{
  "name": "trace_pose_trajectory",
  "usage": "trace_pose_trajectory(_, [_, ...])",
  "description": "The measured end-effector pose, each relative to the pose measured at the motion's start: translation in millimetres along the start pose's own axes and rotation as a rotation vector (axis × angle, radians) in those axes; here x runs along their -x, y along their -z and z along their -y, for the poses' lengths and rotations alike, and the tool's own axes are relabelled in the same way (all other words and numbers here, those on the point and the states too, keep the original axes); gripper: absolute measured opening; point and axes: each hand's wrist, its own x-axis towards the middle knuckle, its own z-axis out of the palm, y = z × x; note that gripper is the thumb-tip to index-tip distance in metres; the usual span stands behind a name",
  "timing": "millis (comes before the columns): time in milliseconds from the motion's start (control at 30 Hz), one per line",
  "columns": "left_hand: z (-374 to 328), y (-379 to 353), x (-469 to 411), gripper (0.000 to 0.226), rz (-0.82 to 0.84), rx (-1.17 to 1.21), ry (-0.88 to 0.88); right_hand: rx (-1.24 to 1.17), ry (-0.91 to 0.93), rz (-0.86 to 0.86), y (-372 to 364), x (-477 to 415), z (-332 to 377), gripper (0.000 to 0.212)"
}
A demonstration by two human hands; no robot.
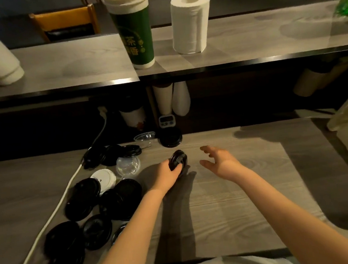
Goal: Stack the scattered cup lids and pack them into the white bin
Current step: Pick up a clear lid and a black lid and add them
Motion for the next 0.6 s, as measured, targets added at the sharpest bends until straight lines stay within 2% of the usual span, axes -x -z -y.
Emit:
trace_pose_trajectory(100, [-9.2, 11.6, 7.0, 0.046, -0.014, 0.311, 0.062, -0.350, 0.009, 0.035, -6.6, -5.1, 20.6, 0.045])
trace_pose_trajectory(167, [-10.1, 18.1, 13.0, 0.058, -0.003, 0.526, 0.118, -0.492, 0.050, 0.055, -11.1, -9.0, 32.6, 0.035])
trace_pose_trajectory(233, [-13.0, 25.0, 20.6, 0.058, -0.034, 0.606, 0.111, -0.567, 0.083, 0.063, -16.2, -11.7, 42.4, 0.021])
trace_pose_trajectory(300, [-14.3, 28.8, 23.1, 0.061, -0.071, 0.592, 0.112, -0.641, 0.085, 0.043, -20.6, -14.2, 49.1, 0.005])
trace_pose_trajectory(333, [-13.6, 30.0, 20.8, 0.060, -0.076, 0.581, 0.115, -0.682, 0.081, 0.036, -22.4, -15.8, 51.1, 0.007])
trace_pose_trajectory(433, [-17.5, 36.3, 14.4, 0.038, -0.046, 0.522, 0.107, -0.790, 0.050, 0.026, -24.3, -17.8, 54.5, 0.003])
trace_pose_trajectory(467, [-13.8, 36.6, 8.6, 0.030, -0.058, 0.449, 0.089, -0.792, 0.034, 0.004, -24.2, -19.2, 53.6, 0.004])
trace_pose_trajectory(600, [1.3, 46.7, -25.5, 0.028, -0.170, 0.031, -0.057, -0.761, -0.073, -0.155, -20.2, -27.1, 41.1, 0.007])
